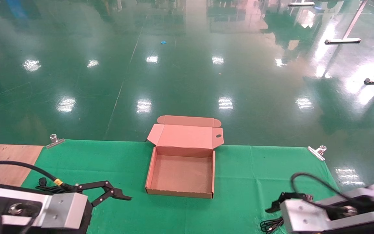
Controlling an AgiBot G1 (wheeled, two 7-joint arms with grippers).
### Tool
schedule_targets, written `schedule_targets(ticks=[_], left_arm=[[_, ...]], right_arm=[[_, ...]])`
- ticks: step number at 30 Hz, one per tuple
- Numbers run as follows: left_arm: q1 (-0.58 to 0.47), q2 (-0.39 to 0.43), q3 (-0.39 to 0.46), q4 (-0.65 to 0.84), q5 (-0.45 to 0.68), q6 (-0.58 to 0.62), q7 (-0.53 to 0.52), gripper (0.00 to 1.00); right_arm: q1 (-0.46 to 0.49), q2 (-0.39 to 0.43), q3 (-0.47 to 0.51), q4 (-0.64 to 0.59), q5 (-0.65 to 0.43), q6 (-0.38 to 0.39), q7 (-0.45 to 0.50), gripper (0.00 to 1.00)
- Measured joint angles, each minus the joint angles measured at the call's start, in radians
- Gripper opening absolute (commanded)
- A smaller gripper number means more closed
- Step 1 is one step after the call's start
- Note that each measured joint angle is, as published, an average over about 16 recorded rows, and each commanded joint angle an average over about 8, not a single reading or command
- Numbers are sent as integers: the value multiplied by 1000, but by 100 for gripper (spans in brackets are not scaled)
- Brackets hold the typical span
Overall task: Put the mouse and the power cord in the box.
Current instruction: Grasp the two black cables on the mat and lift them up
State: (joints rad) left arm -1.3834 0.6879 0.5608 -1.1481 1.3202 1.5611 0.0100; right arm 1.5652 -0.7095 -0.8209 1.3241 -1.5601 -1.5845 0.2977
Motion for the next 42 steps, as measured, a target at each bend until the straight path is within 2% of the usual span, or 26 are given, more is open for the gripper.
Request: schedule_targets(ticks=[8,15,19,24,33,42], left_arm=[[-113,84,115,233,243,-26,156,100],[-205,191,204,485,433,-105,317,100],[-245,257,245,629,523,-196,402,100],[-274,333,282,789,611,-368,485,100],[-289,423,316,982,699,-658,575,100],[-284,439,324,1079,717,-761,629,100]], right_arm=[[142,-124,-261,-59,-230,3,10,100],[194,-223,-394,-188,-328,44,-35,100],[194,-268,-422,-285,-349,84,-91,100],[182,-319,-432,-405,-360,136,-173,100],[164,-391,-429,-598,-336,189,-305,100],[161,-447,-422,-750,-308,206,-396,100]])
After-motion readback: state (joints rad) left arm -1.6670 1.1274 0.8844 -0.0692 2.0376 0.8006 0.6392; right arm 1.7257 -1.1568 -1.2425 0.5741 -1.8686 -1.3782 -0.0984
